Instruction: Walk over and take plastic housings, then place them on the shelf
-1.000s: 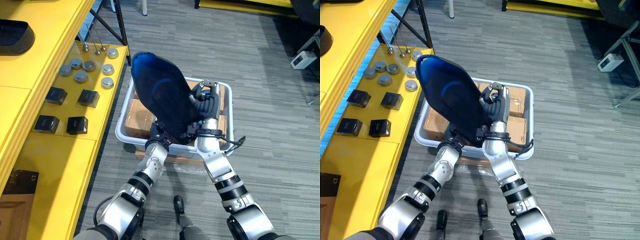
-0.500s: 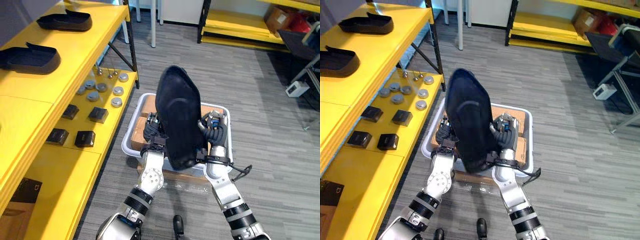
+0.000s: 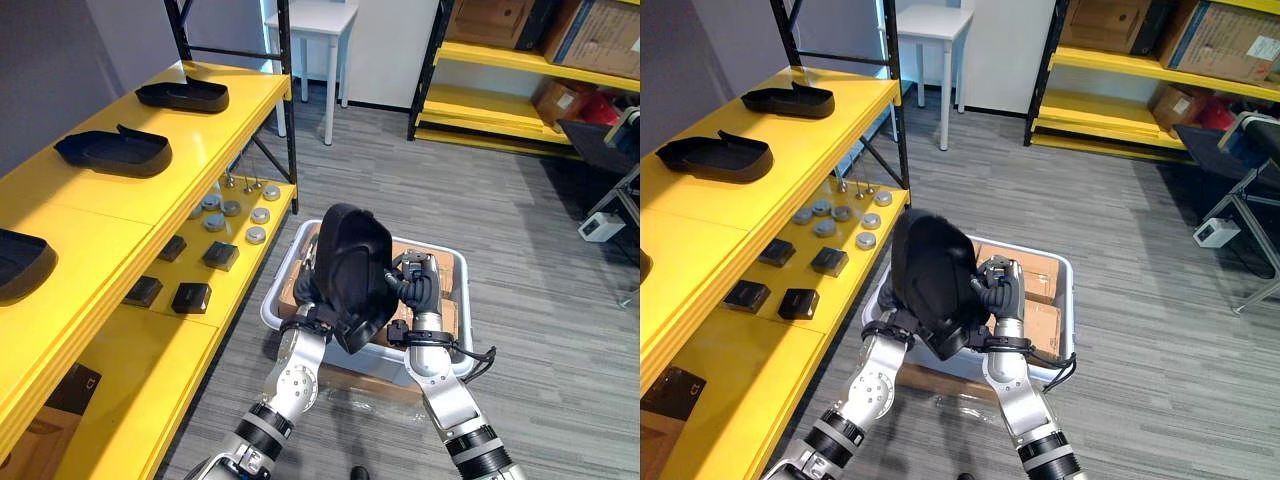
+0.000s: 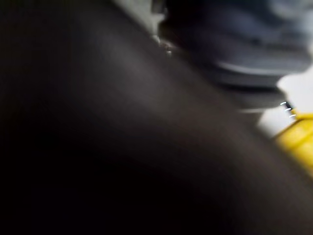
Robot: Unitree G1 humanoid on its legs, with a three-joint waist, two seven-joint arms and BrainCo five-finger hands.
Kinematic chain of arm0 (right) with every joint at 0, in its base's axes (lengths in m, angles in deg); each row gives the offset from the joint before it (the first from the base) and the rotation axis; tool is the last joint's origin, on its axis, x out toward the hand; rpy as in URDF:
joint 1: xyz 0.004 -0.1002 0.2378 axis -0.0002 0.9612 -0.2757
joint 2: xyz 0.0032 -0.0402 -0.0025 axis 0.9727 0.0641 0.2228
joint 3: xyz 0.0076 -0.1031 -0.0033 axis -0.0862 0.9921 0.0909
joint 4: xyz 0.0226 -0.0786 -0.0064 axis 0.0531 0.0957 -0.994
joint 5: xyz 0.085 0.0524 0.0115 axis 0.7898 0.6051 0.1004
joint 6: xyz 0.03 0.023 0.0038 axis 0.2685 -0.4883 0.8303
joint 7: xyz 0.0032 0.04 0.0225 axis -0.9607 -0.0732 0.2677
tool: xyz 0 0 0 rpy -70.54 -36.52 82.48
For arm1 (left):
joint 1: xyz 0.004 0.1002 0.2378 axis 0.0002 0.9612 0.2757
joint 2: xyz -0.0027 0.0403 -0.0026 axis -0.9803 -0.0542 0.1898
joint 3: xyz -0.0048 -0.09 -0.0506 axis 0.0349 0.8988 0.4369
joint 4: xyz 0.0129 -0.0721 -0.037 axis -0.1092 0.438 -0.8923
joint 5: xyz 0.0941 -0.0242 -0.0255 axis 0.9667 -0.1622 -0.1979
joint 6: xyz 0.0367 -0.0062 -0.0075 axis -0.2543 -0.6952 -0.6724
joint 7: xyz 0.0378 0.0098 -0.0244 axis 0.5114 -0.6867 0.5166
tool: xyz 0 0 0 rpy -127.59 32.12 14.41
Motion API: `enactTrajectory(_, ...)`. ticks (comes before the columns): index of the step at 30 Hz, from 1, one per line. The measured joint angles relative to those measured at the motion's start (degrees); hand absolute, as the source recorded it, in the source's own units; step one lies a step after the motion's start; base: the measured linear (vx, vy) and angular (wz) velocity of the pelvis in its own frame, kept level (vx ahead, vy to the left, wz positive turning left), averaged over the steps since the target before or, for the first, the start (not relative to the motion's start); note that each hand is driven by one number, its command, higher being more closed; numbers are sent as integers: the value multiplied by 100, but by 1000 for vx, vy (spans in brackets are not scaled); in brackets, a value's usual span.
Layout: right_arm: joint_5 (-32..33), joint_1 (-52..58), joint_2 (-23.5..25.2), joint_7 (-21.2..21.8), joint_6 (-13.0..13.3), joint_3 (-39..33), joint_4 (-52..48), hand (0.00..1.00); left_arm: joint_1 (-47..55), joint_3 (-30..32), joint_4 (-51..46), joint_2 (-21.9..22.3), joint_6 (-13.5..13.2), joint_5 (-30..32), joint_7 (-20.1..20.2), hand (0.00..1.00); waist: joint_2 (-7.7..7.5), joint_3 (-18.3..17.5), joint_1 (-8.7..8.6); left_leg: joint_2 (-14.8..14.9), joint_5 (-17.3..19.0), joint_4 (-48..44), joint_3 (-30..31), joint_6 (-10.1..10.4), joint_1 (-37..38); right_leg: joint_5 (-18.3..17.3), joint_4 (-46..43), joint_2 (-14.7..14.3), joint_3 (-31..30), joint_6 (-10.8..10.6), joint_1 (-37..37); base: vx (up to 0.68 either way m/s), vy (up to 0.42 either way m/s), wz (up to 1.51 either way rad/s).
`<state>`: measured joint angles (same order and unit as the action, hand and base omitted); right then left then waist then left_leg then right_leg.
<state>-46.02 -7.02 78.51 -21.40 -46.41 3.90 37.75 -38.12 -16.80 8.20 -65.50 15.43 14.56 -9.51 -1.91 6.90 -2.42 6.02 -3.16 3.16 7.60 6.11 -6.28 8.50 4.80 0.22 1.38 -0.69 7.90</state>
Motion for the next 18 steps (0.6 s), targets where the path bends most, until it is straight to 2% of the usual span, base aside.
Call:
enactTrajectory(3,-5,0,67,79,0,-31,-34,100,118,2,156,-1,121,66,0,0,1,-20,-3,0,-18,7,34,-9,-3,-1,0,2,46,0,-10,-15,4,5)
enactTrajectory(10,-123,238,355,110,1,-274,-195,100,329,151,168,44,154,142,-11,0,10,-43,31,0,-27,18,37,-13,-2,-14,0,2,53,-7,-10,-4,0,0)
enactTrajectory(18,-305,462,386,37,1,-957,-211,100,884,892,155,101,150,1408,-509,0,73,-154,50,0,-32,49,43,-9,56,-25,-2,3,62,-6,-57,0,0,0)
